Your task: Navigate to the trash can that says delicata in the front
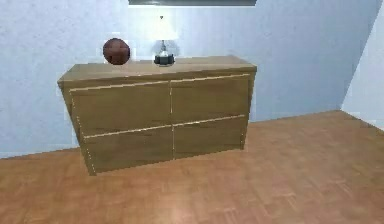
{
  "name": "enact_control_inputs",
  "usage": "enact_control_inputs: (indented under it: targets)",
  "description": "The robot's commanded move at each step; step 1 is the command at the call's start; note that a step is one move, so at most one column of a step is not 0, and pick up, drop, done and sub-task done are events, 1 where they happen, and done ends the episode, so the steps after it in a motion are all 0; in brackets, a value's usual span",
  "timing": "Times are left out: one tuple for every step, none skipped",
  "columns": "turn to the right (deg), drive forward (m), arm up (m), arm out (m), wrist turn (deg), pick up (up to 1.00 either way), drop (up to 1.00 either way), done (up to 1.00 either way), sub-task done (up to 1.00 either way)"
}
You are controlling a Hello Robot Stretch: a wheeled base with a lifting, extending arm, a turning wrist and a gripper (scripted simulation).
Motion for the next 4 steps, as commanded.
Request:
enact_control_inputs:
  targets:
    - [45.0,0.0,0.0,0.0,0.0,0.0,0.0,0.0,0.0]
    - [9.0,0.0,0.0,0.0,0.0,0.0,0.0,0.0,0.0]
    - [0.0,0.4,0.0,0.0,0.0,0.0,0.0,0.0,0.0]
    - [18.0,0.0,0.0,0.0,0.0,0.0,0.0,0.0,0.0]
